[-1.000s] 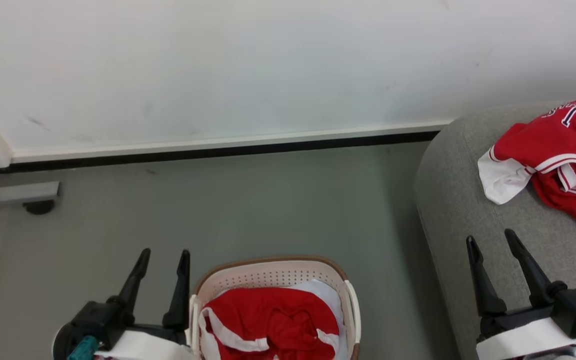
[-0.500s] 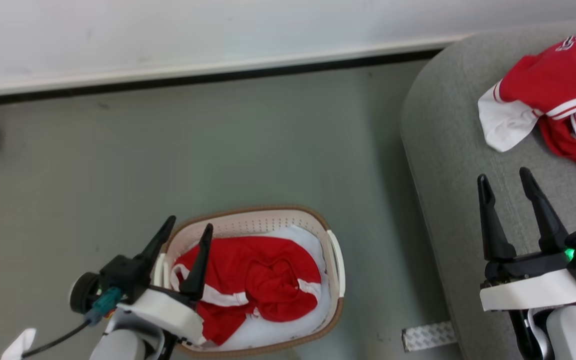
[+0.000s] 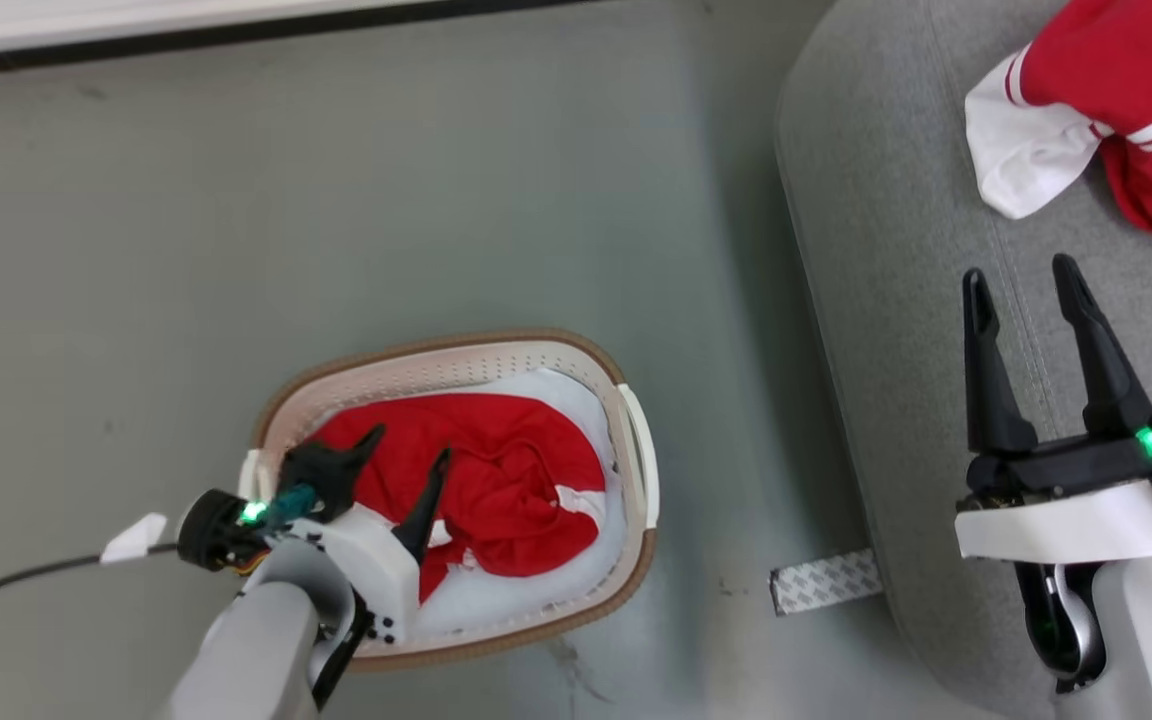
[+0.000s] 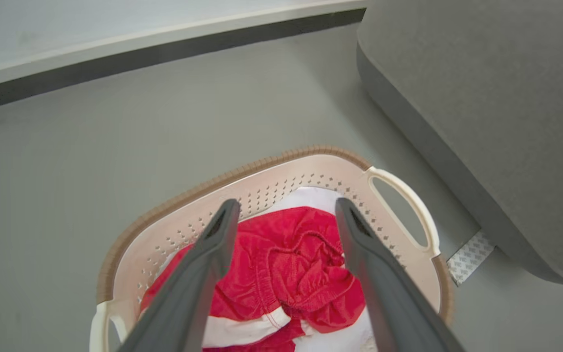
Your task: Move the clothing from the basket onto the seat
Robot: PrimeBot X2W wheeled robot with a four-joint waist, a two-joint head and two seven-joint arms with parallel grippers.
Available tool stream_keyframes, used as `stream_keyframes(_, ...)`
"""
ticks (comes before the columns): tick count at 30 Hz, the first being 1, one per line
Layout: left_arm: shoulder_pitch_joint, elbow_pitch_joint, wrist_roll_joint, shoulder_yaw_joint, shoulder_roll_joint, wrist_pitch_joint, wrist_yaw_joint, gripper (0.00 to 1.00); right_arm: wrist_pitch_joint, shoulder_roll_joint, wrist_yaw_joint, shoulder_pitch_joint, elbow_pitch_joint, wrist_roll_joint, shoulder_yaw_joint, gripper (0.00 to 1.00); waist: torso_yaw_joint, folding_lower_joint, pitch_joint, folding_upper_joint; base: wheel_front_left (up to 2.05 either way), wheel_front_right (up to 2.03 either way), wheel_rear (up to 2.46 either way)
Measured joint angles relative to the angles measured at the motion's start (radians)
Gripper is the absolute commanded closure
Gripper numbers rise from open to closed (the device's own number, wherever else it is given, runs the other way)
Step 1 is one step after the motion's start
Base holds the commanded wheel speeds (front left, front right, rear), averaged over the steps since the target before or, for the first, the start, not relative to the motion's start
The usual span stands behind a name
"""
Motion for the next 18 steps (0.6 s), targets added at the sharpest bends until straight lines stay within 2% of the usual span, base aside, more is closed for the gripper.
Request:
stream_keyframes(9,-0.140,0.247,-0.033,-0.133,0.021,0.067,0.000,0.00,0.000,0.028,0.000,-0.045,-0.095,0.004,-0.023,0.00,-0.049,0.0000,0.113,0.0000,0.00,0.00,0.00)
stream_keyframes(18,-0.250,0.385,-0.047,-0.239,0.033,0.109,0.000,0.00,0.000,0.035,0.000,-0.088,-0.174,0.048,-0.022,0.00,-0.103,-0.0001,0.225,0.0000,0.00,0.00,0.00)
